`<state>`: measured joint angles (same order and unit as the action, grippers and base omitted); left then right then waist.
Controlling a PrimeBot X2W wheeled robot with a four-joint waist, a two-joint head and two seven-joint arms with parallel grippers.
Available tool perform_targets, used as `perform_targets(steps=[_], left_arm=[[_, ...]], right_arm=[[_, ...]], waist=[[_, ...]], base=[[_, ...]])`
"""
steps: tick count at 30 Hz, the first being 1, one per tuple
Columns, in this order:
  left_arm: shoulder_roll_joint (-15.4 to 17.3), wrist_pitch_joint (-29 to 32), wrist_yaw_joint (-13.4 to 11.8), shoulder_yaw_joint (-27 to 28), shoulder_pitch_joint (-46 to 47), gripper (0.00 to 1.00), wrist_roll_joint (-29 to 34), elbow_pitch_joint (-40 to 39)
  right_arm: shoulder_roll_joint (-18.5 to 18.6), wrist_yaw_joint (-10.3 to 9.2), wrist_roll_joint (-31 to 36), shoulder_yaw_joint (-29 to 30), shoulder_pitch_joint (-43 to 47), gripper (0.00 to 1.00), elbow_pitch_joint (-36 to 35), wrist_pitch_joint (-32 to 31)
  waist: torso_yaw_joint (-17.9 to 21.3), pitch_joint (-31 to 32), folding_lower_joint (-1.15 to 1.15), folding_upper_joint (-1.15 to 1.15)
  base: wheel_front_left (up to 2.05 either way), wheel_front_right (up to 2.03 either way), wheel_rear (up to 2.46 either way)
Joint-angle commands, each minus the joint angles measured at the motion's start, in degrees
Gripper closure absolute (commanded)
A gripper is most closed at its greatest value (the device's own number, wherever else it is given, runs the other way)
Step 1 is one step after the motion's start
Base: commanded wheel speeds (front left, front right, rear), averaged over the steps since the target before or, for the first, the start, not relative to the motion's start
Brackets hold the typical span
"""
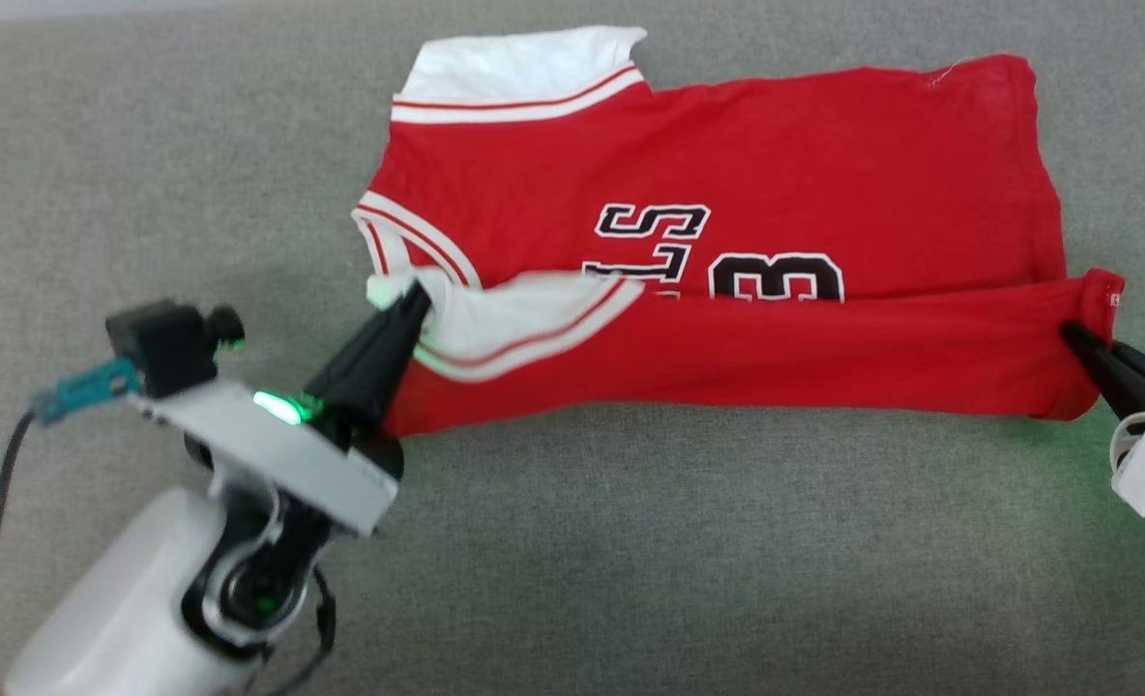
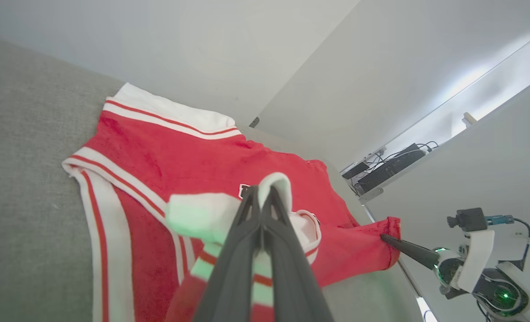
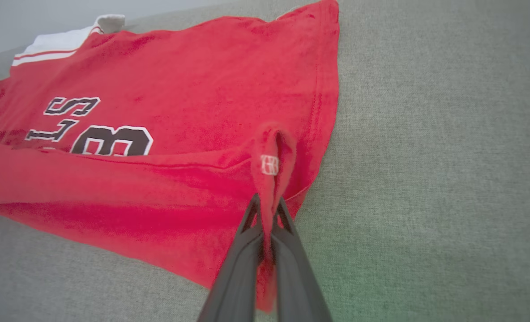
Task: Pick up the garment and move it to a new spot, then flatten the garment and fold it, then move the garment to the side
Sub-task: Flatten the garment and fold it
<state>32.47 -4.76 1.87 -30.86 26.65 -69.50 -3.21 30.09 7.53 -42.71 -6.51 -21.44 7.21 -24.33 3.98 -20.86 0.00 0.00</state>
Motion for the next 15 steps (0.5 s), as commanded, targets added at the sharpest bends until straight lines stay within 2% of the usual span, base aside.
perform_targets(steps=[1, 5, 15], left_arm=[[-0.7, -0.1, -0.1, 0.0, 1.9, 1.00, 1.0, 2.5], [-2.9, -0.2, -0.9, -0.6, 5.7, 1.00, 2.2, 10.0], [-3.5, -0.6, -1.7, -4.3, 8.0, 1.00, 7.8, 22.6]], right_arm=[[-0.4, -0.08, 0.4, -0.1, -1.1, 1.00, 1.2, 0.1], [-1.1, -0.08, 1.1, -0.8, -3.0, 1.00, 4.5, 0.8], [-2.1, -0.09, 1.6, -4.8, -7.2, 1.00, 12.2, 4.4]], waist=[[0.1, -0.9, 0.00, 0.00], [0.5, -1.8, 0.00, 0.00], [1.4, -3.4, 0.00, 0.00]], base=[[0.00, 0.00, 0.00], [0.00, 0.00, 0.00], [0.00, 0.00, 0.00]])
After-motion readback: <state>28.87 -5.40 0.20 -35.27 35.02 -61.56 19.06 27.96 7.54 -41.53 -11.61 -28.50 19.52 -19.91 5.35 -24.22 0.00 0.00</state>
